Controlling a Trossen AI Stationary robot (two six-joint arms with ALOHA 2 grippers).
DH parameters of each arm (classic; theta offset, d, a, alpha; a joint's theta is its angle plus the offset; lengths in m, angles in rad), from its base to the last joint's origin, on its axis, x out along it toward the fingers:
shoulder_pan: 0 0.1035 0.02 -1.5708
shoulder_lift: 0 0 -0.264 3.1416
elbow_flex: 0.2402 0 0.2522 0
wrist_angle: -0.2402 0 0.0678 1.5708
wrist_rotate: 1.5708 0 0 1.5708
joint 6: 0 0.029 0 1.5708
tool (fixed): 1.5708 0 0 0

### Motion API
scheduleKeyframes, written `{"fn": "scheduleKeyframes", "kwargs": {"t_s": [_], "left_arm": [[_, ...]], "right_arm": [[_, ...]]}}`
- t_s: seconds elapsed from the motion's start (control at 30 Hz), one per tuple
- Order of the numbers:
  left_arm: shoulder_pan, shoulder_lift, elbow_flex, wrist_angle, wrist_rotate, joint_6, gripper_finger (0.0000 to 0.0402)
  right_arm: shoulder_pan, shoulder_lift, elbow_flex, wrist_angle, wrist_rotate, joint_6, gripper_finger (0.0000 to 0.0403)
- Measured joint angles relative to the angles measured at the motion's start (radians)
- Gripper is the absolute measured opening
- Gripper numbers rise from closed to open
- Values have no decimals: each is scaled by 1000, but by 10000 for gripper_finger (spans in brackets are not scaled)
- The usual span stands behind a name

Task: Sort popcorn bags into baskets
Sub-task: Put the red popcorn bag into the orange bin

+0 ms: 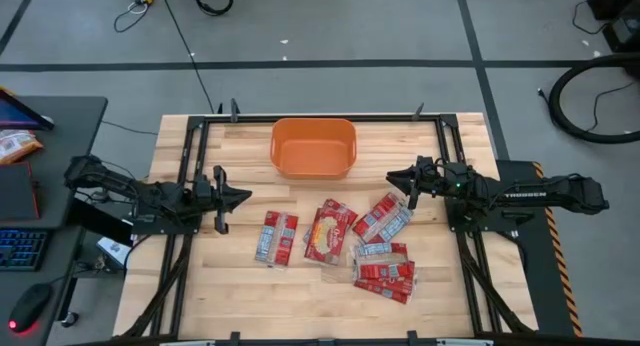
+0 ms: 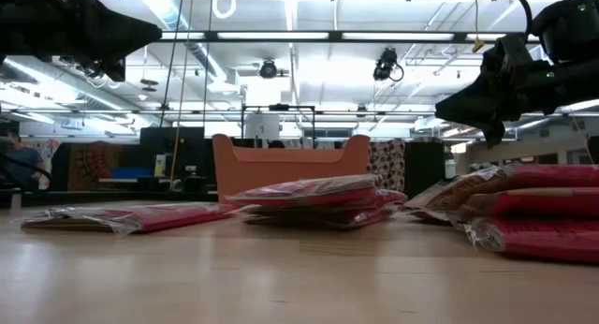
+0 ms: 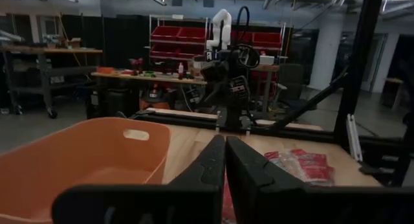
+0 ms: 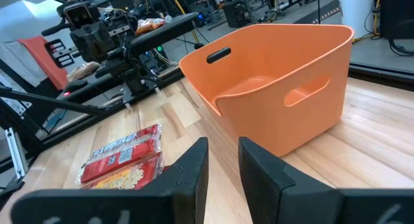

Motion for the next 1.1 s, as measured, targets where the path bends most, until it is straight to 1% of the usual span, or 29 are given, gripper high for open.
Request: {"fn": "scheduleKeyframes", "kwargs": {"t_s": [0.1,0.23,0.37,0.53,0.6,0.67,0.73,0.8,0.87,0.93,1.03,1.1], "left_arm": [[0,0,0,32,0,-52,18],[0,0,0,115,0,-66,18],[0,0,0,210,0,-183,18],[0,0,0,252,-1,-239,18],[0,0,0,265,-24,-242,18],[0,0,0,283,-39,-298,18],[2,13,5,287,-11,-334,18],[10,45,44,248,62,-339,18],[17,103,111,178,128,-364,18],[18,190,191,88,181,-367,18],[18,331,312,-38,248,-308,18],[17,426,378,-106,258,-283,18]], "right_arm": [[0,0,0,0,0,0,90],[0,0,0,0,0,0,90],[0,0,0,0,0,0,90],[0,0,0,0,0,0,90],[0,0,0,0,0,0,90],[0,0,0,0,0,0,90],[0,0,0,0,0,0,90],[0,0,0,0,0,0,90],[0,0,0,0,0,0,90],[0,0,0,0,0,0,90],[0,0,0,0,0,0,90],[0,0,0,0,0,0,90]]}}
